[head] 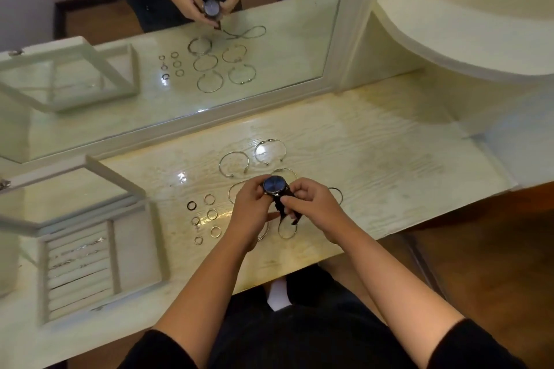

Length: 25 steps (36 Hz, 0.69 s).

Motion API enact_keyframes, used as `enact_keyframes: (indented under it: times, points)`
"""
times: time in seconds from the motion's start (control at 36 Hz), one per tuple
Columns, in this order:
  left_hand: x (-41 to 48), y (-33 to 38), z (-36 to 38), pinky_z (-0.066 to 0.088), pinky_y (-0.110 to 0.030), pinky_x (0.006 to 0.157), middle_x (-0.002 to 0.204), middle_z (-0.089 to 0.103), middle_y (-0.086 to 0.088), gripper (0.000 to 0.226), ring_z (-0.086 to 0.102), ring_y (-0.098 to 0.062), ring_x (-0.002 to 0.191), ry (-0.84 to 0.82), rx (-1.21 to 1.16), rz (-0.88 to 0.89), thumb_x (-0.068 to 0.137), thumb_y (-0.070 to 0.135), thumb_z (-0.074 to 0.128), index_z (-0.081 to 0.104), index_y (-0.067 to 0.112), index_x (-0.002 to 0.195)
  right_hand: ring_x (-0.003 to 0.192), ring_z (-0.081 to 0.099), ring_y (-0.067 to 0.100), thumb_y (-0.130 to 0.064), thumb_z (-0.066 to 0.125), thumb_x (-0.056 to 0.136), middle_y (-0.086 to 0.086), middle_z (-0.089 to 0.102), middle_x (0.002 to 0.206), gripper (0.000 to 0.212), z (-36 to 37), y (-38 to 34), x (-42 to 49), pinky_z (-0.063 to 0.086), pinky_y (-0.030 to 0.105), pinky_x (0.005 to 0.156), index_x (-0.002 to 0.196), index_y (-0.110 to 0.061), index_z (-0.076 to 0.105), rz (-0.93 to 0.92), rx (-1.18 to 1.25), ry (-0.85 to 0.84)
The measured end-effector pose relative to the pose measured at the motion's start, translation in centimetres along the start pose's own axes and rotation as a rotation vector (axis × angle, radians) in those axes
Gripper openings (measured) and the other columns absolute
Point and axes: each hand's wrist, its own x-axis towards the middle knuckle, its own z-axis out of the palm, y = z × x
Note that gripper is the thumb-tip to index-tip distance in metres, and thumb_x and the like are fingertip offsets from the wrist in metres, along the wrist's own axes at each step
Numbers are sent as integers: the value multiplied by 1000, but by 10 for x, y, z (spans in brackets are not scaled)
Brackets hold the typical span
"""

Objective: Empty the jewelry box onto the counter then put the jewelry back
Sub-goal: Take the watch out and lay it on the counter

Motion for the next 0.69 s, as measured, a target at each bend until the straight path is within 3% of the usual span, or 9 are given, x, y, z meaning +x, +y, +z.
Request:
enact_keyframes:
  times: [0.11,0.28,0.39,0.44,0.56,0.69]
  points:
    - [4,2,14,51,-13,58,89,67,8,26,62,-4,79,-4,64,74,89,-1,50,58,20,101,43,52,7,-12,56,91,-3,61,53,5,-14,-5,-1,45,16,48,86,-12,57,44,115,-53]
    - [11,7,41,49,-27,71,94,67,-1,26,60,-15,81,1,176,174,85,-4,51,59,16,99,40,43,9,-21,51,95,-1,55,52,13,-36,-5,3,39,20,46,91,-13,60,44,63,-13]
    - [21,8,55,49,-40,87,100,68,-4,21,61,-21,94,60,296,192,85,2,54,63,15,98,42,43,9,-21,50,95,-4,54,50,12,-52,-4,5,39,19,45,91,-16,60,31,102,-26]
    - [26,9,60,48,-39,92,104,67,-5,19,61,-19,100,106,344,201,85,4,55,64,14,98,45,44,12,-21,51,94,-5,54,49,11,-59,-4,6,39,19,45,90,-18,60,32,120,-31]
    - [36,9,70,46,-29,80,104,64,-9,15,60,-18,94,162,409,216,85,9,56,64,12,97,44,44,10,-19,50,95,-6,54,49,12,-70,-4,9,39,17,45,88,-20,60,29,154,-49]
    - [48,10,81,35,-21,60,81,53,-1,7,48,-15,73,243,495,218,85,16,56,62,16,88,44,46,9,-17,51,94,-5,56,50,9,-83,-5,13,40,17,45,91,-18,59,1,176,-54]
